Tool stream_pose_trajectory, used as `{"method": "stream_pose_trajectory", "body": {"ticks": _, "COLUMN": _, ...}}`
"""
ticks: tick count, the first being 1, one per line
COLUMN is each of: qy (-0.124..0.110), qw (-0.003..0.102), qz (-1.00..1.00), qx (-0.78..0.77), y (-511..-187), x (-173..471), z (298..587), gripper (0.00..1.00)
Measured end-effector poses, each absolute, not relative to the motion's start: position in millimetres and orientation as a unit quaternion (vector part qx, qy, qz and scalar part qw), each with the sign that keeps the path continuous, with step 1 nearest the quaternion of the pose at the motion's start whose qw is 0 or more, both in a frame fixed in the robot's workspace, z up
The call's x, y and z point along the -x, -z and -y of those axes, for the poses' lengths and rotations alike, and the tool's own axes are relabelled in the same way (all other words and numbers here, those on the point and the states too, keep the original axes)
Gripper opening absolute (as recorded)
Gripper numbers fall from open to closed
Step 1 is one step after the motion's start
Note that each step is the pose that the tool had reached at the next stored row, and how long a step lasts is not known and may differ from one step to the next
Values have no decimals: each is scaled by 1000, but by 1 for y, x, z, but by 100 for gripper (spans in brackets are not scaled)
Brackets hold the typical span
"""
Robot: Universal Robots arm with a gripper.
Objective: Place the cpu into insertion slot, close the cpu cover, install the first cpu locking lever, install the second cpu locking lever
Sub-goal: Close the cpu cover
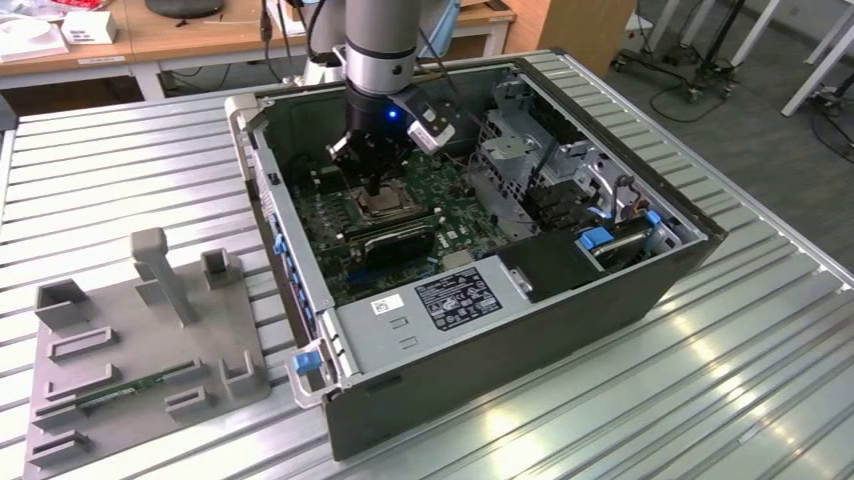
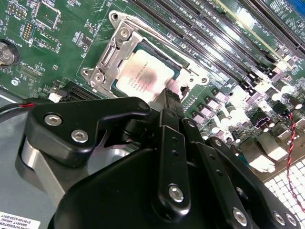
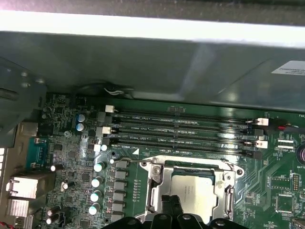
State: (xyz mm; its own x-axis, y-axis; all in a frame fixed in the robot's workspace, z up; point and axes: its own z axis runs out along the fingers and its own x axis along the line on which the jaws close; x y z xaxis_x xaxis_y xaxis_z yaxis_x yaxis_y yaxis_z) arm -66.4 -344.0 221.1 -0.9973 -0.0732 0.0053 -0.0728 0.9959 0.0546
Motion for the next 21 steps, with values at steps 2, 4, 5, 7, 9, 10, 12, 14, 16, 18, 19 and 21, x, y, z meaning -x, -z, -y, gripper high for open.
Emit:
{"method": "stream_pose_trajectory", "body": {"ticks": 2, "qy": 27, "qw": 4, "qz": 999, "qx": -37, "y": -221, "x": 67, "z": 344, "gripper": 11}}
{"method": "stream_pose_trajectory", "body": {"ticks": 4, "qy": 27, "qw": 4, "qz": 999, "qx": -37, "y": -221, "x": 67, "z": 344, "gripper": 11}}
{"method": "stream_pose_trajectory", "body": {"ticks": 5, "qy": 27, "qw": 4, "qz": 999, "qx": -36, "y": -221, "x": 67, "z": 344, "gripper": 11}}
{"method": "stream_pose_trajectory", "body": {"ticks": 7, "qy": 27, "qw": 3, "qz": 999, "qx": -37, "y": -221, "x": 68, "z": 344, "gripper": 11}}
{"method": "stream_pose_trajectory", "body": {"ticks": 9, "qy": 27, "qw": 3, "qz": 999, "qx": -37, "y": -220, "x": 70, "z": 344, "gripper": 11}}
{"method": "stream_pose_trajectory", "body": {"ticks": 10, "qy": 27, "qw": 3, "qz": 999, "qx": -37, "y": -220, "x": 71, "z": 344, "gripper": 11}}
{"method": "stream_pose_trajectory", "body": {"ticks": 12, "qy": 27, "qw": 3, "qz": 999, "qx": -37, "y": -218, "x": 72, "z": 344, "gripper": 11}}
{"method": "stream_pose_trajectory", "body": {"ticks": 14, "qy": 27, "qw": 3, "qz": 999, "qx": -37, "y": -217, "x": 73, "z": 344, "gripper": 11}}
{"method": "stream_pose_trajectory", "body": {"ticks": 16, "qy": 27, "qw": 3, "qz": 999, "qx": -37, "y": -217, "x": 73, "z": 344, "gripper": 11}}
{"method": "stream_pose_trajectory", "body": {"ticks": 18, "qy": 27, "qw": 3, "qz": 999, "qx": -37, "y": -216, "x": 73, "z": 344, "gripper": 11}}
{"method": "stream_pose_trajectory", "body": {"ticks": 19, "qy": 27, "qw": 3, "qz": 999, "qx": -37, "y": -216, "x": 73, "z": 344, "gripper": 11}}
{"method": "stream_pose_trajectory", "body": {"ticks": 21, "qy": 27, "qw": 3, "qz": 999, "qx": -36, "y": -216, "x": 74, "z": 344, "gripper": 11}}
